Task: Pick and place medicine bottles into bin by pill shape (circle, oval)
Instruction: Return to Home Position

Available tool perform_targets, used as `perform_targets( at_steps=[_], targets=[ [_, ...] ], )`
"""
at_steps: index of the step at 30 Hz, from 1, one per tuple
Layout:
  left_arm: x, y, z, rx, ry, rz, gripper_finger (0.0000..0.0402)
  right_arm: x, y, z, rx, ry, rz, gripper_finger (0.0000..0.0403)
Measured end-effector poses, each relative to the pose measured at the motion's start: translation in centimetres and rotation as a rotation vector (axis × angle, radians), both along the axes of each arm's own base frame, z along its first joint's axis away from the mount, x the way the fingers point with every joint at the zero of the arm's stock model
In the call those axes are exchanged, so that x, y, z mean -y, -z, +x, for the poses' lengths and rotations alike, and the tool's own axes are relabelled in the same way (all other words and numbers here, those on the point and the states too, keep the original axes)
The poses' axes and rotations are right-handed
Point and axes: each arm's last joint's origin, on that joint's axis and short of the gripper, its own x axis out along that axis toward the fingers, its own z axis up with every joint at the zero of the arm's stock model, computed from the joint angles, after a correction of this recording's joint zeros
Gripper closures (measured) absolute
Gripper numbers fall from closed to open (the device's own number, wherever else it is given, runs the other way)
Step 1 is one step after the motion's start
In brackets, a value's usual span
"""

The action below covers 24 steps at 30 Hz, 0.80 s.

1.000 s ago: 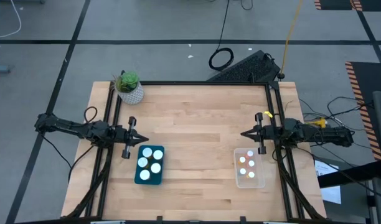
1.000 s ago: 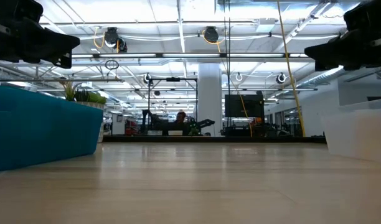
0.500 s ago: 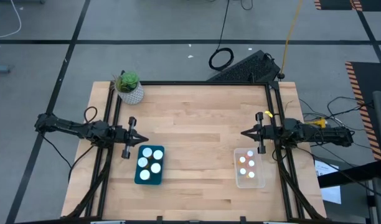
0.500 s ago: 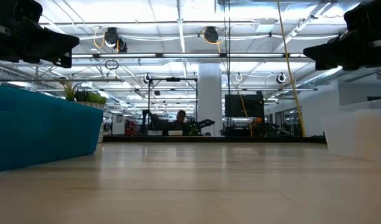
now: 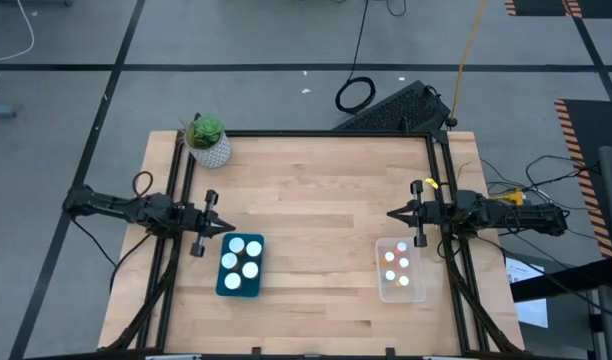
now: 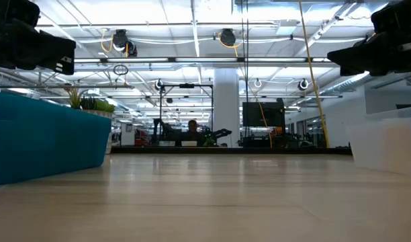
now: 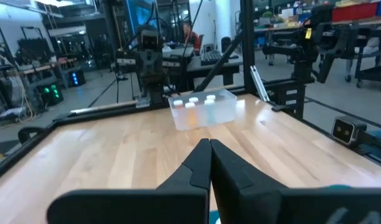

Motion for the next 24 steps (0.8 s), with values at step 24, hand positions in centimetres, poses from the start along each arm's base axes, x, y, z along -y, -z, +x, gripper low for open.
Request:
perform_targets(
  at_steps=[24],
  targets=[
    [-1.1,0.1,-0.3,0.002,-0.112,0.032,0.0387,0.0,0.0,0.0,-0.001,0.000,0.000,0.0403]
  ],
)
